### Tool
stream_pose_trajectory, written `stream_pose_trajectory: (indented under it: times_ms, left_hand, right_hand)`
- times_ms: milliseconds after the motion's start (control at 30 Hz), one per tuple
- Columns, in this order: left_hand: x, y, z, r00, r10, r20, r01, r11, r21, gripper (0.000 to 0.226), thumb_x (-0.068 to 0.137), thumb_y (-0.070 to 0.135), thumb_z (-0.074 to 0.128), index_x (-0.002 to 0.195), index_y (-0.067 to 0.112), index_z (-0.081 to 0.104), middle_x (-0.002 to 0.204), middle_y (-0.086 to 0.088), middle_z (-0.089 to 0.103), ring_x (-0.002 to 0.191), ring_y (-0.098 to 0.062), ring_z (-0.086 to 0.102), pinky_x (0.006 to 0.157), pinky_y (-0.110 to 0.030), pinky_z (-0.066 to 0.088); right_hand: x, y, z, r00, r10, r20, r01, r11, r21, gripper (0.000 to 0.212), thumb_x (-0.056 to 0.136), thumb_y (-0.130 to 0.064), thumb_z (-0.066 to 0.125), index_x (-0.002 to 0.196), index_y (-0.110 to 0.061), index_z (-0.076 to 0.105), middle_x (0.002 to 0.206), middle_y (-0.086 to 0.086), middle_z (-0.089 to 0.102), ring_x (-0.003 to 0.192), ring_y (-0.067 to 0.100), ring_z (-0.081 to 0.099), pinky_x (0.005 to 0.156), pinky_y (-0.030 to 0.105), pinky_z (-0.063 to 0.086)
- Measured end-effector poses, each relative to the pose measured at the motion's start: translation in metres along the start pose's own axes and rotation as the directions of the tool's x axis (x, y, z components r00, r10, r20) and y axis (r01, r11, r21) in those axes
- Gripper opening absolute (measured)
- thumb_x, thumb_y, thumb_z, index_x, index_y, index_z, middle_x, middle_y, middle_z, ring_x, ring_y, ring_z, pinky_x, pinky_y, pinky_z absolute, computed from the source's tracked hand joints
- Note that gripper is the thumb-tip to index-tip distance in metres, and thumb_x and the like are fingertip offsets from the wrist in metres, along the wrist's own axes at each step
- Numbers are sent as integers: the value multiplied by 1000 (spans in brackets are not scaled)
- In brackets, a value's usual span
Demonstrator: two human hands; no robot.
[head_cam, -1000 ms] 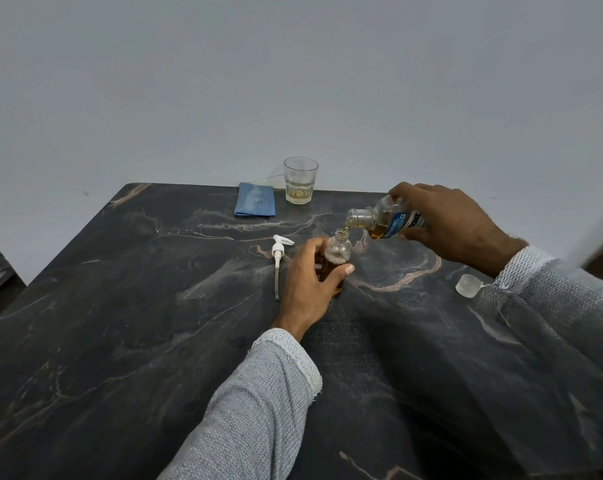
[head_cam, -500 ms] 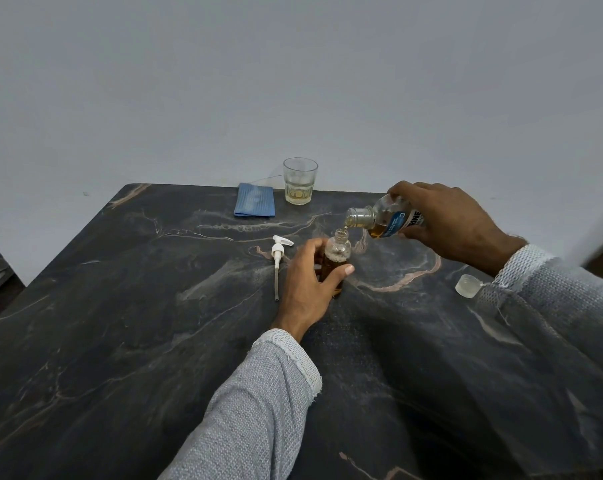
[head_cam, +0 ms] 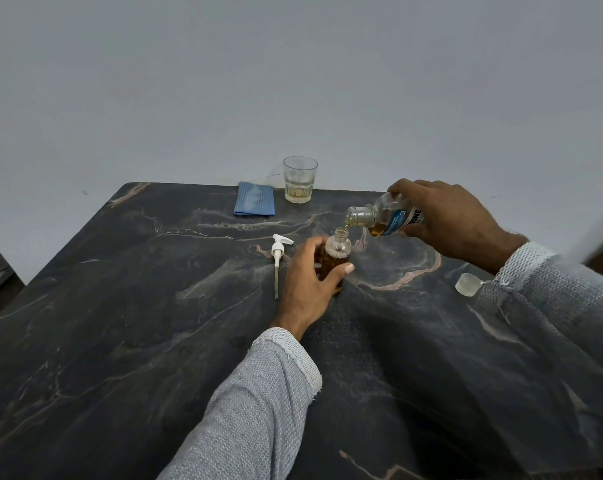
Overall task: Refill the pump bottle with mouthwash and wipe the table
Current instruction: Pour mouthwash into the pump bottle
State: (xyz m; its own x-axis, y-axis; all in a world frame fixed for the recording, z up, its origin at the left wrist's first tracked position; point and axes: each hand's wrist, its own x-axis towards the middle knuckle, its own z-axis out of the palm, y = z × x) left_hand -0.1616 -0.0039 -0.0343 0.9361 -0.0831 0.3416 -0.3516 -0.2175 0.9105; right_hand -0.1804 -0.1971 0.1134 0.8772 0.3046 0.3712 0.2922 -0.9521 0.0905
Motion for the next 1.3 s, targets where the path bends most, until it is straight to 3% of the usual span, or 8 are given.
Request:
stream_pose_trajectory:
  times_ms: [467, 867, 1000, 1167, 1300]
  left_hand:
    - [0, 2, 0, 1000, 20, 2, -20, 1000, -10, 46, 81, 39, 72, 118, 37, 45, 122, 12, 53, 104, 1, 50, 78, -10, 38]
    - [0, 2, 0, 1000, 8, 13, -8, 1000, -14, 51, 82, 38, 72, 124, 32, 45, 126, 10, 51, 108, -5, 49, 77, -11, 38]
    - [0, 1, -1, 1000, 3, 16, -3, 1000, 2, 53, 82, 39, 72, 127, 30, 45, 125, 11, 50, 108, -7, 50, 79, -14, 40]
    - [0, 3, -1, 1000, 8, 12, -8, 1000, 5, 52, 82, 39, 72, 126, 31, 46, 122, 13, 50, 107, -7, 51, 77, -13, 39]
    - [-1, 4, -1, 1000, 19, -8, -19, 1000, 9, 50, 81, 39, 72, 123, 32, 47, 117, 16, 51, 102, -4, 52, 74, -10, 39]
  right_hand:
    - [0, 1, 1, 1000, -6, -5, 6, 1000, -2, 55, 81, -22, 76, 129, -17, 50, 119, 11, 66, 101, 32, 61, 82, 40, 47]
    - [-4, -2, 5, 1000, 4, 12, -4, 1000, 13, 55, 81, -23, 75, 130, -18, 49, 120, 9, 66, 102, 30, 61, 82, 39, 47]
    - [-10, 0, 17, 995, 97, 29, -101, 981, 165, 58, 77, -21, 79, 127, -18, 49, 119, 7, 66, 102, 27, 63, 80, 34, 48]
    - [-19, 11, 37, 956, 264, 131, -291, 773, 564, 57, 76, -18, 80, 122, -22, 48, 111, -7, 59, 95, 14, 62, 67, 14, 48]
    - [-32, 23, 49, 920, 333, 207, -344, 432, 834, 56, 75, -21, 80, 121, -25, 49, 116, -7, 66, 100, 13, 68, 79, 27, 58]
